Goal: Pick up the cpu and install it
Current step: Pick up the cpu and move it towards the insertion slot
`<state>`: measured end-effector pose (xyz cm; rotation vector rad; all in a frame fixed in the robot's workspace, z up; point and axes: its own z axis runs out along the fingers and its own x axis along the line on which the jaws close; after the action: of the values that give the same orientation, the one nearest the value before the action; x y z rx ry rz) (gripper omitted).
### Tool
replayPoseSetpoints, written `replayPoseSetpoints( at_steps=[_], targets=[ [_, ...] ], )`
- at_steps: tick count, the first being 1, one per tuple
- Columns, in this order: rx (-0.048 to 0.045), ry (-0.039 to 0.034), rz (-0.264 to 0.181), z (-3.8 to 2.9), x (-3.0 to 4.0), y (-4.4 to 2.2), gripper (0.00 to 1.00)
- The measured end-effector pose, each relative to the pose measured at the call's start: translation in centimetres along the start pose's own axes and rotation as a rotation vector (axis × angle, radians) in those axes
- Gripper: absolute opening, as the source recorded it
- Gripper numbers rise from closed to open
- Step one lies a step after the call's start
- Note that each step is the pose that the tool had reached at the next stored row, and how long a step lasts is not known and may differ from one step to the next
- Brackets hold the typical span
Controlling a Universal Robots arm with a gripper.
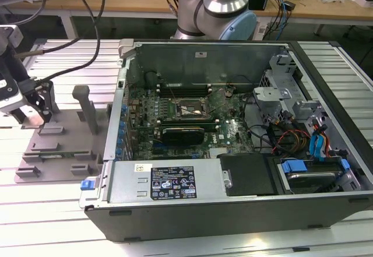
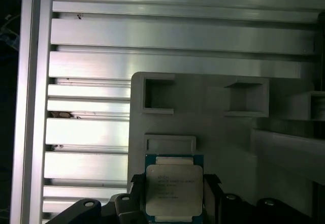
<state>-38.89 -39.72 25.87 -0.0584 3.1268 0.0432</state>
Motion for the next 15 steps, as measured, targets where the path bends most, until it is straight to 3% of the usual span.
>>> replayPoseSetpoints(
  at_steps=[15],
  targets=[
    [0.0,0.0,0.0,-2.19,-0.03,0.06,0.55]
  ],
)
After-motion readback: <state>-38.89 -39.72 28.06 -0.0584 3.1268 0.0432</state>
